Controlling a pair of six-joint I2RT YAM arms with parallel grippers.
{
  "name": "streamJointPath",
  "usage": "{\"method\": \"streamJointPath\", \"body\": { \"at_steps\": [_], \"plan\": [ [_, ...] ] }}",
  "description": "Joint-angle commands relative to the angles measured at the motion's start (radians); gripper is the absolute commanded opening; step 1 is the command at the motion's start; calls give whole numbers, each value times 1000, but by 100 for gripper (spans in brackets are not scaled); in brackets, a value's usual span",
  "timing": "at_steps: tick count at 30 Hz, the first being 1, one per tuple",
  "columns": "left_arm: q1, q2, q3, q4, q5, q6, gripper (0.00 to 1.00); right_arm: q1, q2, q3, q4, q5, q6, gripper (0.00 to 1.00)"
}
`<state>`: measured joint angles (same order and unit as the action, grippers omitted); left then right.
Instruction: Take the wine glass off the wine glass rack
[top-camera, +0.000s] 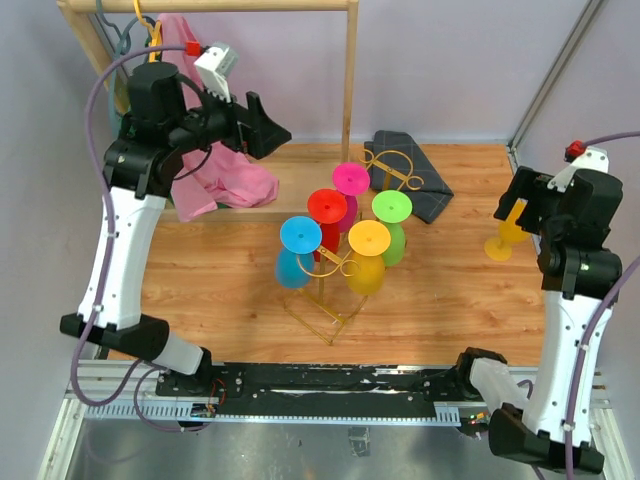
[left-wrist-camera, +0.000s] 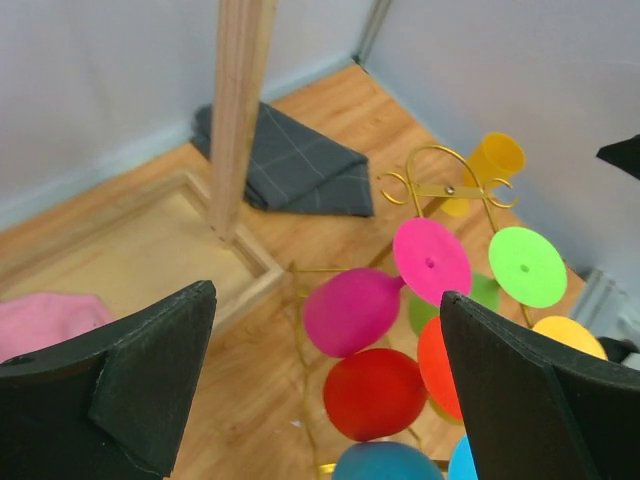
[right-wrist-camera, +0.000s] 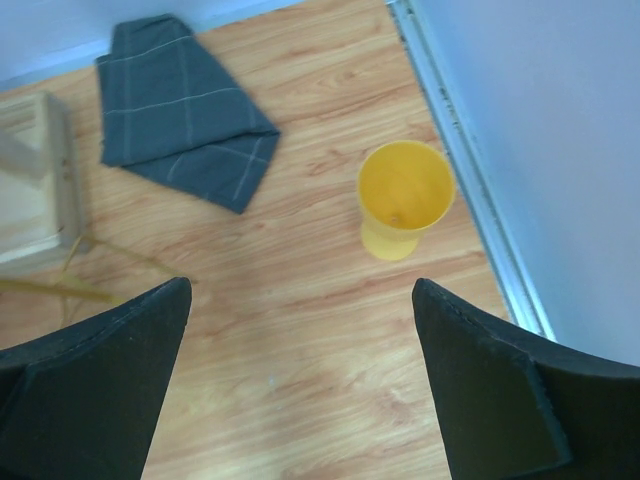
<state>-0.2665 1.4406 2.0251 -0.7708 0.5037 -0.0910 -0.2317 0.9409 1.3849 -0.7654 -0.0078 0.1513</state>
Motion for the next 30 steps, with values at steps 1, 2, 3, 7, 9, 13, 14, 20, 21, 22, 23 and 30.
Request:
{"method": "streamJointPath", "body": {
  "at_steps": [1,2,3,7,9,13,14,20,21,22,23,30],
  "plan": [
    [5,112,78,-64,191,-115,98,-12,-52,29,-142,-206,30,93],
    [5,137,90,-64,237,-144,98,-12,-60,41,-161,-244,19,92],
    [5,163,107,-64,271,-169,97,-12,-65,56,-189,-268,10,92],
    [4,258,166,-62,424,-272,97,-12,-73,147,-308,-329,-30,92],
    [5,303,192,-62,486,-328,96,-12,-70,190,-353,-352,-35,92],
    [4,356,182,-62,545,-396,91,-12,-79,231,-406,-397,-29,91],
    [4,361,171,-62,552,-405,91,-12,-83,236,-414,-404,-28,91],
    [-5,375,109,-61,600,-453,84,-11,-105,245,-452,-416,-30,90],
    [-9,377,100,-61,606,-461,84,-12,-107,245,-458,-409,-34,90],
    [-12,378,87,-61,610,-469,84,-12,-109,245,-463,-402,-39,90],
    [-15,379,76,-61,613,-472,83,-12,-111,247,-467,-400,-43,89],
    [-54,372,4,-61,621,-484,75,-12,-110,251,-474,-405,-48,89]
  ]
}}
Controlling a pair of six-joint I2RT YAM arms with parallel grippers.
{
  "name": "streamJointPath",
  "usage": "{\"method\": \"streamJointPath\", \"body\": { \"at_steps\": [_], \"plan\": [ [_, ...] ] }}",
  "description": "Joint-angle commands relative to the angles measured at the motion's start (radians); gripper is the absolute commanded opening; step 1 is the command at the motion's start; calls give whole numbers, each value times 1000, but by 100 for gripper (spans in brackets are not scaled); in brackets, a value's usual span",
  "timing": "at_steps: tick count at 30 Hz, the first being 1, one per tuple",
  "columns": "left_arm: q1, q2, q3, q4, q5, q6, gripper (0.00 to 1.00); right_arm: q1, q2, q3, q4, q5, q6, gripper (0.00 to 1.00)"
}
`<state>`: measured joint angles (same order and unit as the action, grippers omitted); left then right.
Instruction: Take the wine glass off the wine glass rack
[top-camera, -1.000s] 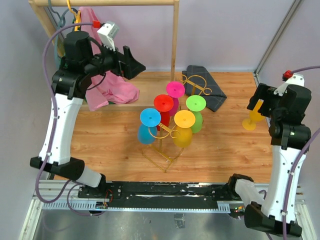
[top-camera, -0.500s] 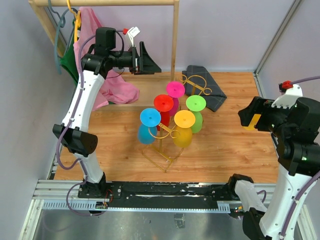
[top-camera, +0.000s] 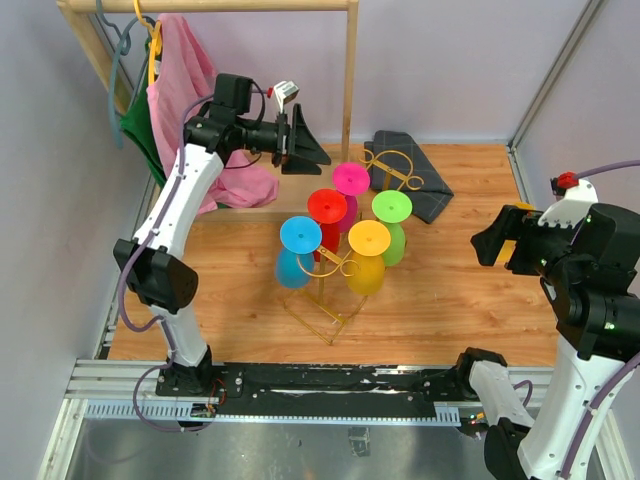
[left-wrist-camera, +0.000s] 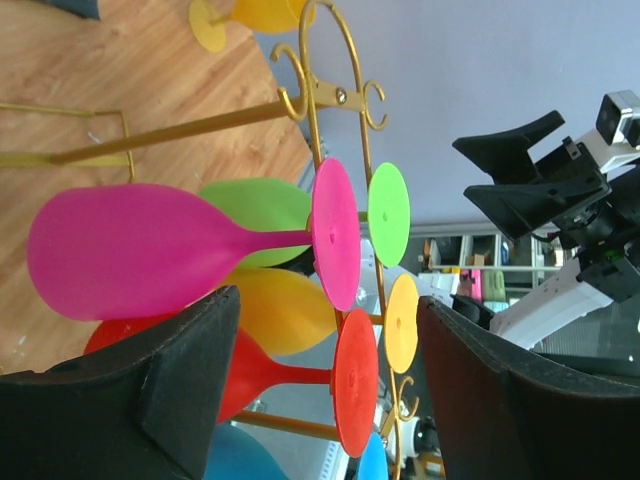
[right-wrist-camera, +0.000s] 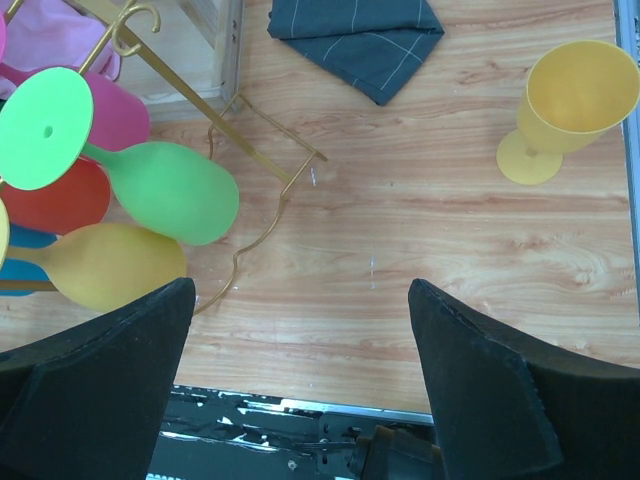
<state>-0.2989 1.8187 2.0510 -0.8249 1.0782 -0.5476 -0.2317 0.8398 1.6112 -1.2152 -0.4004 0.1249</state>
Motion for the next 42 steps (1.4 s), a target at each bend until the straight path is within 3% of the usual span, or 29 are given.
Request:
{"method": "streamJointPath", "body": {
  "at_steps": [1,8,27,42],
  "plan": [
    [-25,-6,-27,-7,48,-28,75,-13,-8,25,-24,-13,-22,89],
    [-31,6,-33,-6,45,-30,65,-12,-4,24,-19,-22,-25,90],
    [-51,46,-12,-5,32,-32,57,-12,-16,-1,-9,-21,-24,90],
    [-62,47,-3,-3,35,-34,32,-12,-19,-1,-12,-24,-25,90]
  ]
}}
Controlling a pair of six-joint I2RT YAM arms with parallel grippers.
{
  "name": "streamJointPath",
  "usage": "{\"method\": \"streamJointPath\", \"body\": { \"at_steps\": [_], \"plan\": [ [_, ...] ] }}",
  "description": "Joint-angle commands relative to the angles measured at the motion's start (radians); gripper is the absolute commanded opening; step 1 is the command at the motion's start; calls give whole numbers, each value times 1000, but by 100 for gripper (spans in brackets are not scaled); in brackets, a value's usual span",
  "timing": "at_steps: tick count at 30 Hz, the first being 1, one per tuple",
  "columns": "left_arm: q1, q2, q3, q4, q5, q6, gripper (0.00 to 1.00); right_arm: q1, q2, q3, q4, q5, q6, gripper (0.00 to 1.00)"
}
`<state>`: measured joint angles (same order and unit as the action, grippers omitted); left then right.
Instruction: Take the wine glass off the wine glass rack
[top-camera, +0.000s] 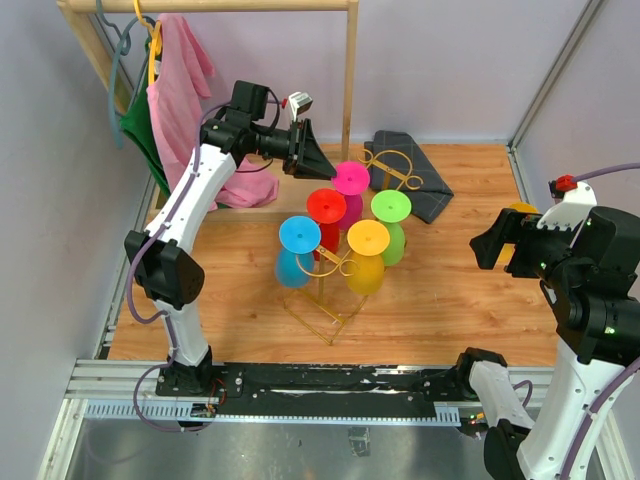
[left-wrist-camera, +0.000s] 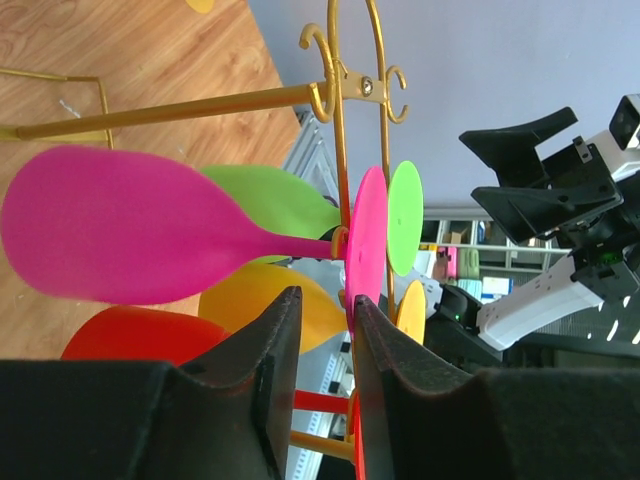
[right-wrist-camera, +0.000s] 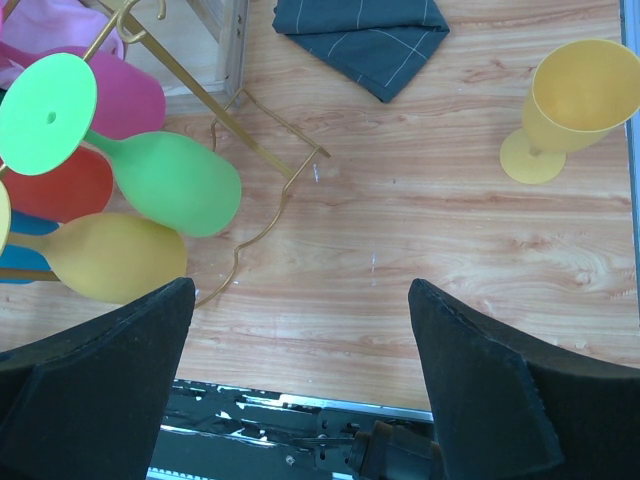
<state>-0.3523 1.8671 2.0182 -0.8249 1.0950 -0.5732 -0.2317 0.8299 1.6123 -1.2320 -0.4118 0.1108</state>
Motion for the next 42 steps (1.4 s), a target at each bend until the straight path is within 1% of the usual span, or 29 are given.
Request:
{"method": "streamJointPath", "body": {
  "at_steps": [1,7,9,10,11,14,15,25,42],
  "plan": [
    [-9,-2,29,-3,19,-8,31,-12,-9,-3,5,-13,-11,90],
    [-7,-11,24,-3,17,-8,29,-12,-10,-7,3,-15,-11,90],
    [-7,-16,22,-4,17,-10,24,-12,-11,-7,3,-16,-11,90],
    [-7,-18,21,-3,18,-10,19,-12,-11,-7,3,-18,-12,90],
    [-7,-20,18,-3,18,-11,16,-12,-11,-6,3,-18,-12,90],
    [-6,-24,12,-3,18,-14,2,-12,-10,-8,3,-19,-13,90],
    [-5,-25,11,-3,18,-15,0,-12,-9,-9,3,-20,-14,90],
    [-1,-27,40,2,24,-49,0,-12,-8,-9,-2,-22,-22,90],
    [51,-33,32,124,71,-183,0,-13,-7,-6,-5,-20,-20,90]
  ]
}}
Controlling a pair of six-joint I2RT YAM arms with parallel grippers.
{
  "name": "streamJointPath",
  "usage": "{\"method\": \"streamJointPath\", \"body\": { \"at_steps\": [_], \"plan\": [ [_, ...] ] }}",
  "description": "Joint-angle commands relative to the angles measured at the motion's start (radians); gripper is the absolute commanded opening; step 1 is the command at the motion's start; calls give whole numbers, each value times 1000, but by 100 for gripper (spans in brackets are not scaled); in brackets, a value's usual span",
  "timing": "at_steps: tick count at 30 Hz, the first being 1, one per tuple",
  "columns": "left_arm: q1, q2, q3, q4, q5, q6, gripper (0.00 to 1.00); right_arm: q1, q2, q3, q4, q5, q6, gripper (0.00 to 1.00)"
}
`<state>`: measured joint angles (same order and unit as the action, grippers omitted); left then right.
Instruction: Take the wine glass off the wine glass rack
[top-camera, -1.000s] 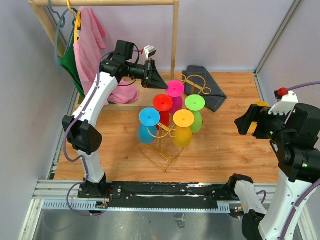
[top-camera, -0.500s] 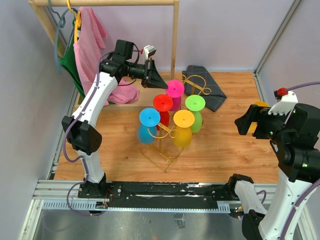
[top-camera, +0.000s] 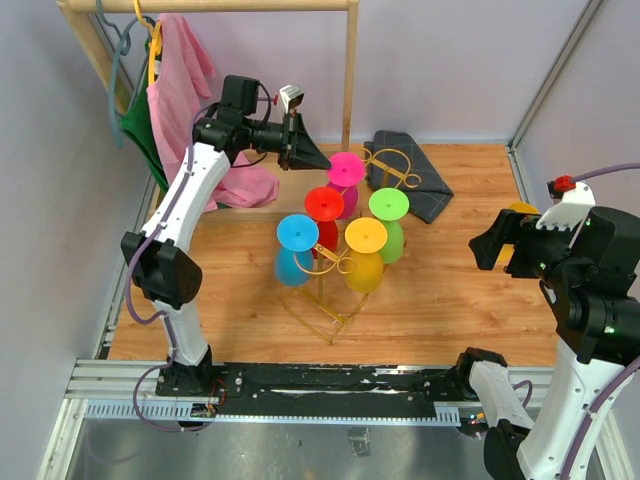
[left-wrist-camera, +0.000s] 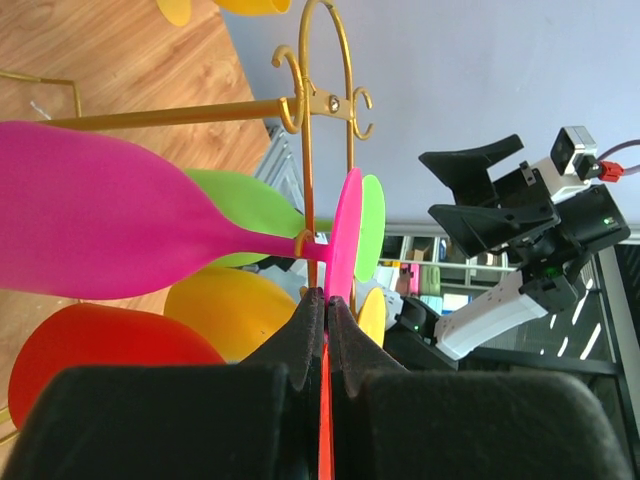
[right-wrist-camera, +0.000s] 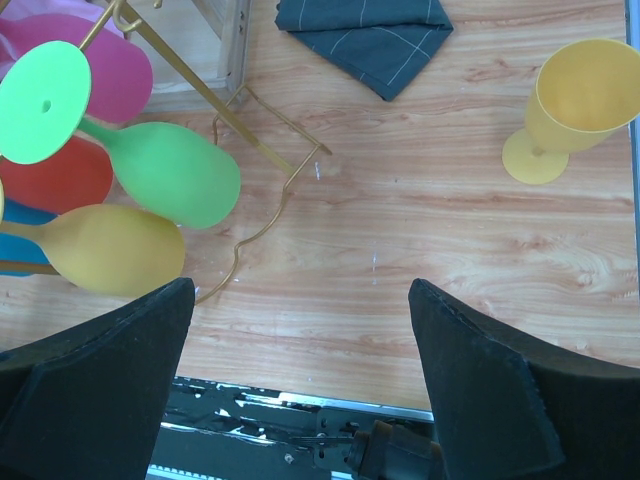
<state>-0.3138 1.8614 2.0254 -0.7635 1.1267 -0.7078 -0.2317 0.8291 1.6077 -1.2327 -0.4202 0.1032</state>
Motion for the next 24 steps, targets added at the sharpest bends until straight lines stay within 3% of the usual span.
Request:
{"method": "streamJointPath", "body": {
  "at_steps": [1,12,24],
  "plan": [
    [14,-29,23,66,41,-53,0,-12,-5,0,-5,-11,-13,90],
    [46,-43,-5,78,47,-72,0,-13,-2,0,-4,-15,-14,91],
    [49,-67,-32,85,63,-77,0,-12,-13,-22,16,-4,-9,98]
  ]
}}
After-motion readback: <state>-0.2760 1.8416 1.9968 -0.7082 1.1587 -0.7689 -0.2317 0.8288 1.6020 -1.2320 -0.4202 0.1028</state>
